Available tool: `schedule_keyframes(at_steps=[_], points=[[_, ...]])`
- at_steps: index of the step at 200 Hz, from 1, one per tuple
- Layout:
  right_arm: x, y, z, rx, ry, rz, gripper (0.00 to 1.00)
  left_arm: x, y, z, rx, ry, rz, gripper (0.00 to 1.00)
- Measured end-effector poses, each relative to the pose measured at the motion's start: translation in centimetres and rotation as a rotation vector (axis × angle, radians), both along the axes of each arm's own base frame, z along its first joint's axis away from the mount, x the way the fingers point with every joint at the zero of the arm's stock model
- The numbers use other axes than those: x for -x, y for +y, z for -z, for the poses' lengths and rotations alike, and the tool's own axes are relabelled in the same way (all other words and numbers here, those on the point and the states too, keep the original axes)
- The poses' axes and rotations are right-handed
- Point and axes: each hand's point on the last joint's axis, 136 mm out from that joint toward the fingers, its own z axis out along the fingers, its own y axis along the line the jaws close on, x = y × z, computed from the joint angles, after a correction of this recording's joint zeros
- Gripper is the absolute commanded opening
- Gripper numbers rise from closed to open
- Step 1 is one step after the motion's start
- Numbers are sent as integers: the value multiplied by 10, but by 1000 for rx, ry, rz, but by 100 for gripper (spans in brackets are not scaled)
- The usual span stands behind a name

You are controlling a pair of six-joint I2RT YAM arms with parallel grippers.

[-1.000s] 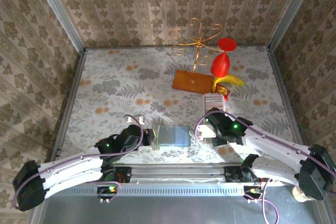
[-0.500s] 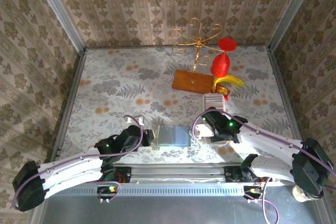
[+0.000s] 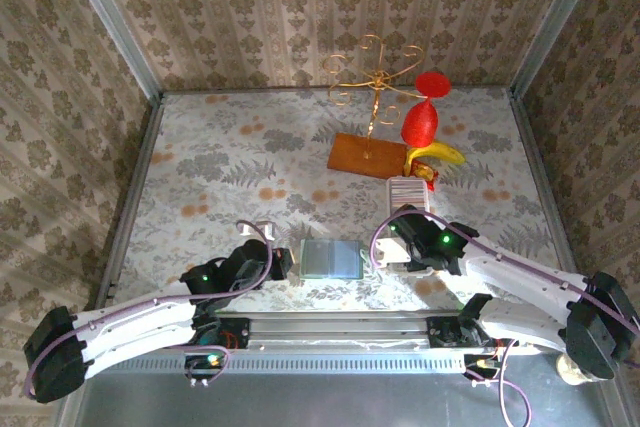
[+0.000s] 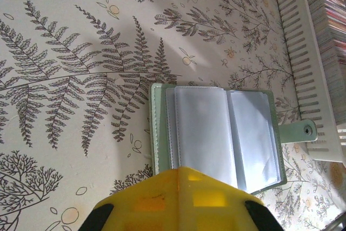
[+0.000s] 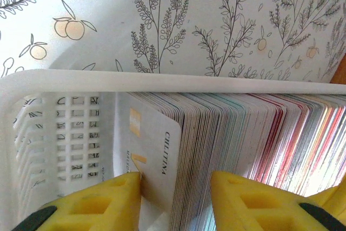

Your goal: Put the credit cards into the card holder

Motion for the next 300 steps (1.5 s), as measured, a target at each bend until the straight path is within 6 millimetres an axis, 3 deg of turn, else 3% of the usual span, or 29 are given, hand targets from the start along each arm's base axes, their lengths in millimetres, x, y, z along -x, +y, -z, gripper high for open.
schedule_keyframes(at_steps=[47,135,198,267,300], points=[[4,-1,-1,-10,10,3,23,0,0,0,0,1,0,4],[4,-1,-9,-40,-15,10,19,1,-1,0,6,9,4,4],[7,-3,-14,-54,-22,19,11,4,-3,0,9,13,11,3],[28,-5,-15,-98,59,28,0,4,-3,0,9,13,12,2],[34,-4,-22,-139,66,34,0,7,-5,0,9,13,23,2]])
